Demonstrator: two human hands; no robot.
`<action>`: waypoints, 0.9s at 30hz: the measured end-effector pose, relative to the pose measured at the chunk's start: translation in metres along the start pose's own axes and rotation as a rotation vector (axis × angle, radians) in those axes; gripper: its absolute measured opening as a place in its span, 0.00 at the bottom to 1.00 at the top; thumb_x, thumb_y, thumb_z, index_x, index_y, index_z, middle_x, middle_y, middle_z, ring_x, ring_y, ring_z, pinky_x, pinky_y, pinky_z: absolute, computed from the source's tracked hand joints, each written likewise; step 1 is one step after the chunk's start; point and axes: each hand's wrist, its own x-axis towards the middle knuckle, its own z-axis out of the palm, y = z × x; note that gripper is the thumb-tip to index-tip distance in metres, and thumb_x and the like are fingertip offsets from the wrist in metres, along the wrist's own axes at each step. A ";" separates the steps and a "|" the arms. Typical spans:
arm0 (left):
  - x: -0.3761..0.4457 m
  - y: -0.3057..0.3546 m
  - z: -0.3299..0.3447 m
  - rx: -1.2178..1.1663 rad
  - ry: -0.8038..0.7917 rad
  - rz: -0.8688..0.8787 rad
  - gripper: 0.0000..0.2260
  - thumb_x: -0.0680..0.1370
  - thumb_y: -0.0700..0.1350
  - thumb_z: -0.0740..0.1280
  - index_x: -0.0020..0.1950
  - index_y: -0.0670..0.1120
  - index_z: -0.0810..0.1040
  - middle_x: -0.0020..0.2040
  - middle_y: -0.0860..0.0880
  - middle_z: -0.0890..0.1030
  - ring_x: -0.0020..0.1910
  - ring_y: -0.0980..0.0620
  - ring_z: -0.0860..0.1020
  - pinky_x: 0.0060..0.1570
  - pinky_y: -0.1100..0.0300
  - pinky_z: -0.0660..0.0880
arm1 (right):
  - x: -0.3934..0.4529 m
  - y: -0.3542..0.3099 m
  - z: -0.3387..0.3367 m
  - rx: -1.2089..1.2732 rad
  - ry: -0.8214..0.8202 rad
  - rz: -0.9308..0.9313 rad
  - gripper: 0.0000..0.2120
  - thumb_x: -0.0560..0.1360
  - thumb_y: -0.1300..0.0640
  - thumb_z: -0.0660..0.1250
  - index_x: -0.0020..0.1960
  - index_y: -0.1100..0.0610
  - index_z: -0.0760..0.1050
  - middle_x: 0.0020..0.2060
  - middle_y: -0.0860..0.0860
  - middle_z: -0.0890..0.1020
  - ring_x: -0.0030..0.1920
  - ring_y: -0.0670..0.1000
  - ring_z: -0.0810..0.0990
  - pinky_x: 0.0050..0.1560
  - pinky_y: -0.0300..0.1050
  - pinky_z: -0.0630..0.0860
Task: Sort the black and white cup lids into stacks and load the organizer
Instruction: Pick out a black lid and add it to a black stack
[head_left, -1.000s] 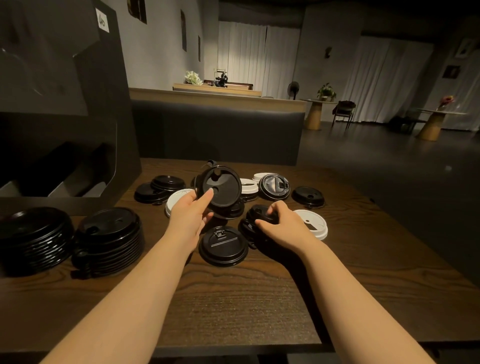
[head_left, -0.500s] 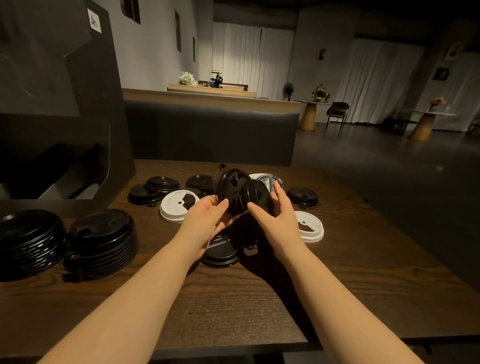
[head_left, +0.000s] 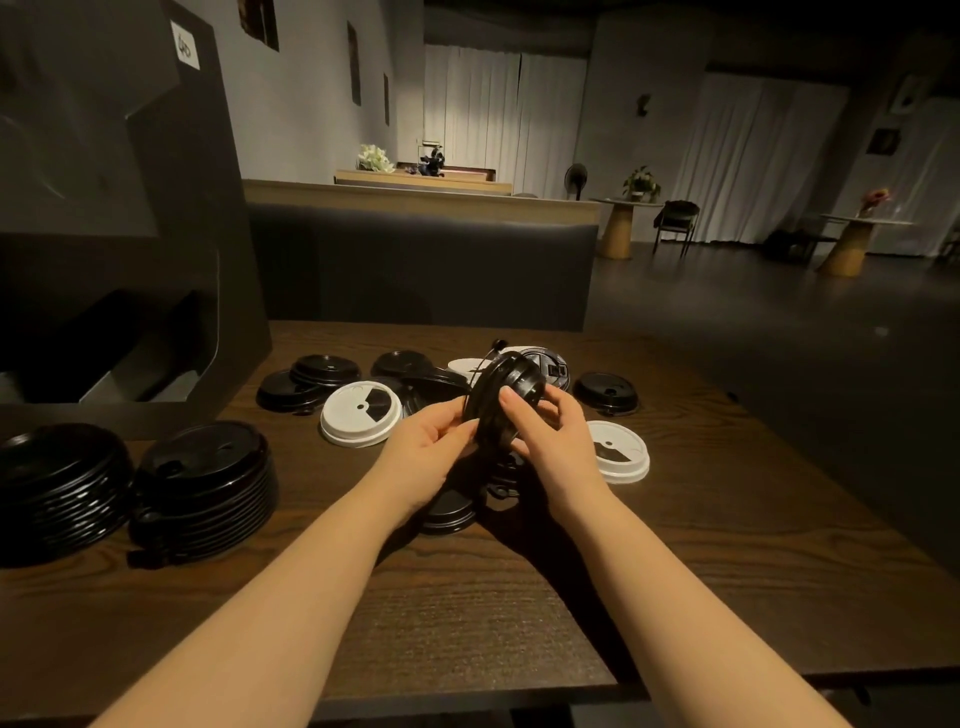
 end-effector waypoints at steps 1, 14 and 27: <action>0.000 -0.001 0.000 0.019 -0.007 0.006 0.14 0.81 0.40 0.61 0.60 0.55 0.79 0.55 0.54 0.83 0.58 0.56 0.79 0.62 0.54 0.75 | -0.001 -0.001 0.001 -0.013 0.011 0.002 0.28 0.71 0.48 0.72 0.67 0.50 0.65 0.57 0.48 0.73 0.57 0.48 0.75 0.53 0.42 0.75; -0.003 0.003 0.006 0.015 -0.110 0.032 0.09 0.81 0.44 0.62 0.53 0.55 0.79 0.46 0.57 0.84 0.48 0.63 0.80 0.47 0.69 0.74 | 0.004 -0.002 -0.004 -0.148 0.088 -0.065 0.21 0.70 0.42 0.70 0.52 0.58 0.78 0.44 0.51 0.83 0.44 0.41 0.82 0.35 0.29 0.73; 0.008 0.002 -0.004 -0.163 0.084 0.001 0.09 0.80 0.41 0.63 0.59 0.47 0.78 0.54 0.50 0.84 0.55 0.53 0.81 0.59 0.52 0.76 | 0.001 -0.005 -0.004 -0.110 0.131 -0.194 0.12 0.76 0.58 0.67 0.55 0.48 0.69 0.50 0.49 0.77 0.51 0.47 0.79 0.47 0.42 0.81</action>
